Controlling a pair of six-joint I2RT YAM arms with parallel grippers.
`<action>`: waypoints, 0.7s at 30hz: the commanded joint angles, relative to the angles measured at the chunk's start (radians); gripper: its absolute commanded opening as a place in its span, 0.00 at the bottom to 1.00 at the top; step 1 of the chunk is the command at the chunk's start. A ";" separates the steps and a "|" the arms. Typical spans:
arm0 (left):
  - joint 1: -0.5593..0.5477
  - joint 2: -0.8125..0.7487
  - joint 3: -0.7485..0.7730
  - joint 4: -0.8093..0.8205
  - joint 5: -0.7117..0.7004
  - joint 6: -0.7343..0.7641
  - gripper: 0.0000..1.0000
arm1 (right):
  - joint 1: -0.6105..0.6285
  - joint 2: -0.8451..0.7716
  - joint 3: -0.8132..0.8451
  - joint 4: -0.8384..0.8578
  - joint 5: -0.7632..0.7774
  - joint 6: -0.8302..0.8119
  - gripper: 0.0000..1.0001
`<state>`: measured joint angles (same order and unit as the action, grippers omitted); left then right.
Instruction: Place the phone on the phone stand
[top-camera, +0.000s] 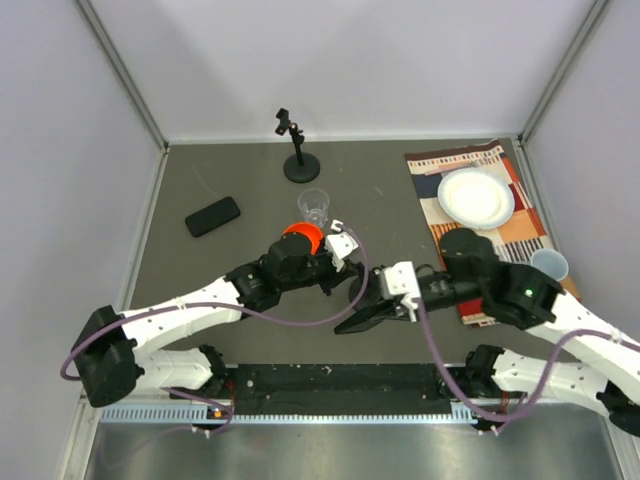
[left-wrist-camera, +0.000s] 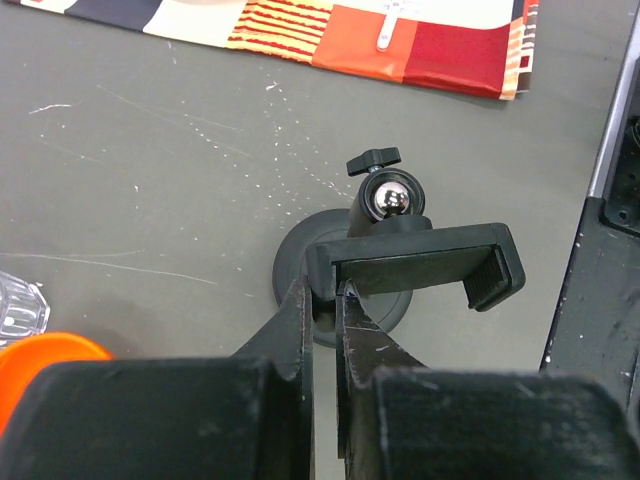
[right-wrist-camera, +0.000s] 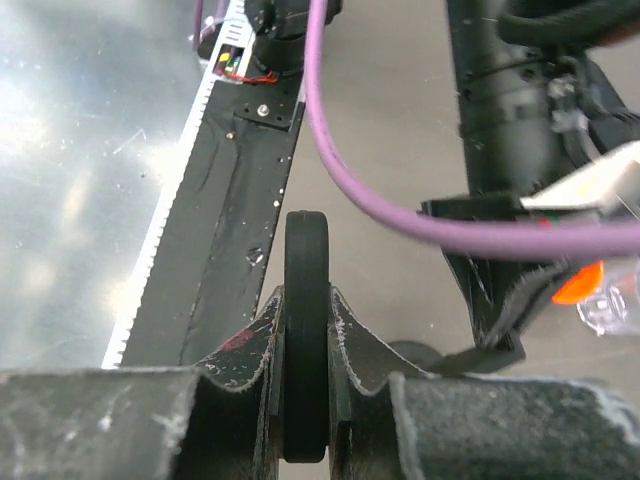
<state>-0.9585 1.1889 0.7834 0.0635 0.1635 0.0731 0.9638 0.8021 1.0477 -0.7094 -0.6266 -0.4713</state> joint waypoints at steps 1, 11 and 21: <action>0.044 -0.018 0.019 0.038 0.140 0.042 0.00 | 0.044 0.129 0.074 0.126 -0.028 -0.193 0.00; 0.064 -0.028 0.056 -0.033 0.255 0.091 0.00 | 0.033 0.321 0.186 0.084 -0.027 -0.335 0.00; 0.066 -0.034 0.048 -0.030 0.281 0.100 0.00 | -0.079 0.365 0.189 0.076 -0.113 -0.363 0.00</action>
<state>-0.8783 1.1866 0.7925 0.0135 0.3695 0.1204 0.9329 1.1698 1.1671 -0.7261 -0.6769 -0.8059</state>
